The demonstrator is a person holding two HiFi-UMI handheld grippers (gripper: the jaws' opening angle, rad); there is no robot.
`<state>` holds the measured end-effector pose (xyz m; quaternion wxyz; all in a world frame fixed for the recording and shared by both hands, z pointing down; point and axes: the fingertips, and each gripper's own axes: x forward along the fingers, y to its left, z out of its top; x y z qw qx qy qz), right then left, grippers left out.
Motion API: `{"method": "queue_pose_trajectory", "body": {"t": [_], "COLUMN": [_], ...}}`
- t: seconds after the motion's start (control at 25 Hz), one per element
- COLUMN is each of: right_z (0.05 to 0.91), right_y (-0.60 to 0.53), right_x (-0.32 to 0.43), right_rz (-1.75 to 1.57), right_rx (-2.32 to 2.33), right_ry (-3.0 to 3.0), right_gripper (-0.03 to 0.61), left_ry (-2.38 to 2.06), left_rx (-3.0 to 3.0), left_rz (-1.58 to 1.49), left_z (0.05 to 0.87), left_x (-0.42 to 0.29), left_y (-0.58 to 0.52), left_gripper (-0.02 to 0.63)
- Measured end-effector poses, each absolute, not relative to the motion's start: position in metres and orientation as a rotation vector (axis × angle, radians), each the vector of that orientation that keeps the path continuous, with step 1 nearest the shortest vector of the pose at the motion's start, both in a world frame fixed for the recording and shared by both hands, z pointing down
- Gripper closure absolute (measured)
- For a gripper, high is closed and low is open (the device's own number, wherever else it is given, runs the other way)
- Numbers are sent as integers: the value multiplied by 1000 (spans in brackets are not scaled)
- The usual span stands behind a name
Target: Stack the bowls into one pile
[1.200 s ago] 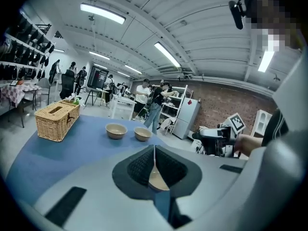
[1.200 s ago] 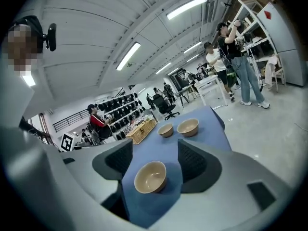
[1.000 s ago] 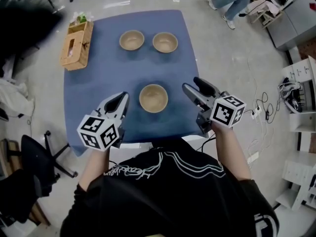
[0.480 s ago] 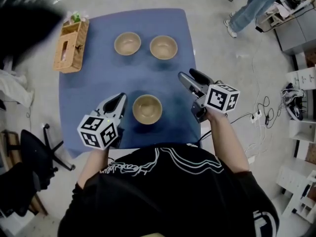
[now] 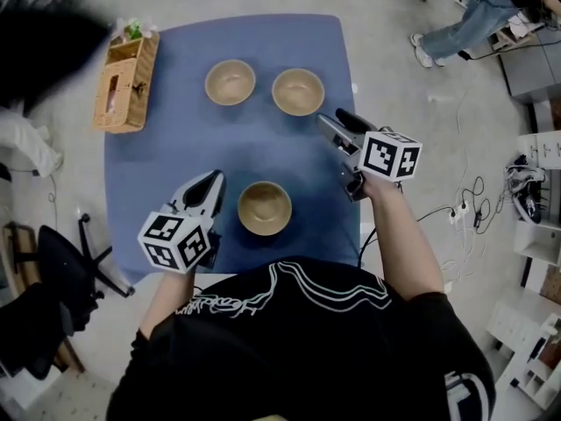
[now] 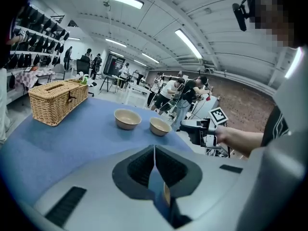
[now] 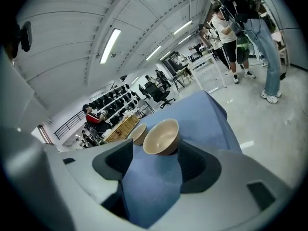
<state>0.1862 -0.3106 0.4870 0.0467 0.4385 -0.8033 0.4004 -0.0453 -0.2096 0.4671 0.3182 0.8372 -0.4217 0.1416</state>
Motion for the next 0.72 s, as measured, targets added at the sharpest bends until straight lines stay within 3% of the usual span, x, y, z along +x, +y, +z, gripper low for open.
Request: {"method": "queue_pose_trajectory", "body": {"t": [0.28,0.72], "right_z": [509,540], "right_y": [-345,-377], "right_x": [181,183], "right_rz": [1249,1382], "right_rx": [1361,1423], "right_ry": [-2398,-2278], "right_gripper": [276,361], "left_ry": [-1116,-1108], "left_rx": [2167,2146], "left_rz": [373,369], "left_z": [485,498], "left_x": [-51,-55], "left_y": [-219,-227], "left_gripper": [583,583]}}
